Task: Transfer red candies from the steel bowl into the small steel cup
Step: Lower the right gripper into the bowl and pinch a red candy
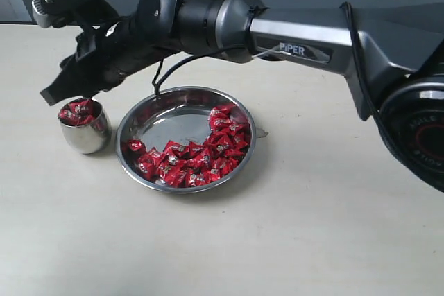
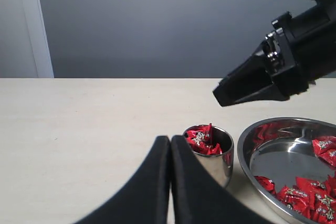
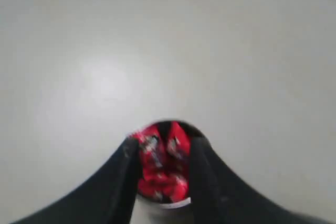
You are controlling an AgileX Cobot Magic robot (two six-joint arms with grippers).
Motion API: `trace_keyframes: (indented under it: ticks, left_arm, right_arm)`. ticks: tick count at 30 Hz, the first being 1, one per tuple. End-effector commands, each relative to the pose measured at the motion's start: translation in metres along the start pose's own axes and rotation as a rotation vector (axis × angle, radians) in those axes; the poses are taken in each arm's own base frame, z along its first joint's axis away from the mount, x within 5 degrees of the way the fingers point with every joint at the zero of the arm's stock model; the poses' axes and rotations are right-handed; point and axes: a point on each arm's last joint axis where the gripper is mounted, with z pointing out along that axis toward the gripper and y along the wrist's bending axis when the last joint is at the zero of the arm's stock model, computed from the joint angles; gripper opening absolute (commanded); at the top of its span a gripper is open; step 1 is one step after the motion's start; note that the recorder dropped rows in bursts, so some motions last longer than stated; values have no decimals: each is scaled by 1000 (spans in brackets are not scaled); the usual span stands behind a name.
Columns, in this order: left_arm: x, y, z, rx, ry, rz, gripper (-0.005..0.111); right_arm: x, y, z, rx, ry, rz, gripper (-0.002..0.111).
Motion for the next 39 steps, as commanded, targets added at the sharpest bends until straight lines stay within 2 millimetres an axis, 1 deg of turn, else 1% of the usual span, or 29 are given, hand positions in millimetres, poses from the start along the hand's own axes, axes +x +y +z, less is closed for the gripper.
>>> trace_keyframes:
  ticks: [1,5,8,10,14,18,20,22,25,30,33,34,36,37,38,39]
  left_arm:
    - [-1,0,0,6,-10,-4,0]
    - [-1,0,0,6,-10,-4,0]
    - [-1,0,0,6,-10,-4,0]
    - [-1,0,0,6,-10,-4,0]
    - [-1,0,0,6,-10,-4,0]
    - [-1,0,0,6,-10,-4,0]
    - [-1,0,0,6,-10,-4,0]
    - [-1,0,0,6,-10,-4,0]
    - [-1,0,0,6,-10,-4,0]
    - [-1,0,0,6,-10,-4,0]
    - [-1,0,0,6,-10,-4,0]
    - [-1,0,0,6,-10,-4,0]
    - [-1,0,0,6,-10,-4,0]
    - [-1,0,0,6,-10,-4,0]
    - [-1,0,0,6,-10,-4,0]
    - [-1,0,0,6,-10,-4,0]
  right_arm:
    - [18,-31,-13,99,203,74,33]
    - [37,-54,-25,173,391,71,33]
    - [48,-67,-33,215,510,60,33]
    - [54,-73,-38,221,575,87,33]
    - [68,-71,-41,187,709,120,33]
    - [78,-71,-31,149,744,123,33]
    - [84,-68,-23,84,745,115,33]
    - [87,-69,-18,81,737,110,33]
    - [86,-69,-15,75,715,104,33]
    - [96,-69,-5,46,734,120,33]
    - [96,-69,-4,46,729,112,32]
    - [96,-69,-4,48,725,110,31]
    - [95,-70,-3,54,711,107,22]
    - [95,-70,-3,56,707,107,17]
    - [95,-70,-3,57,703,106,8]
    - [94,-71,-2,59,699,105,2]
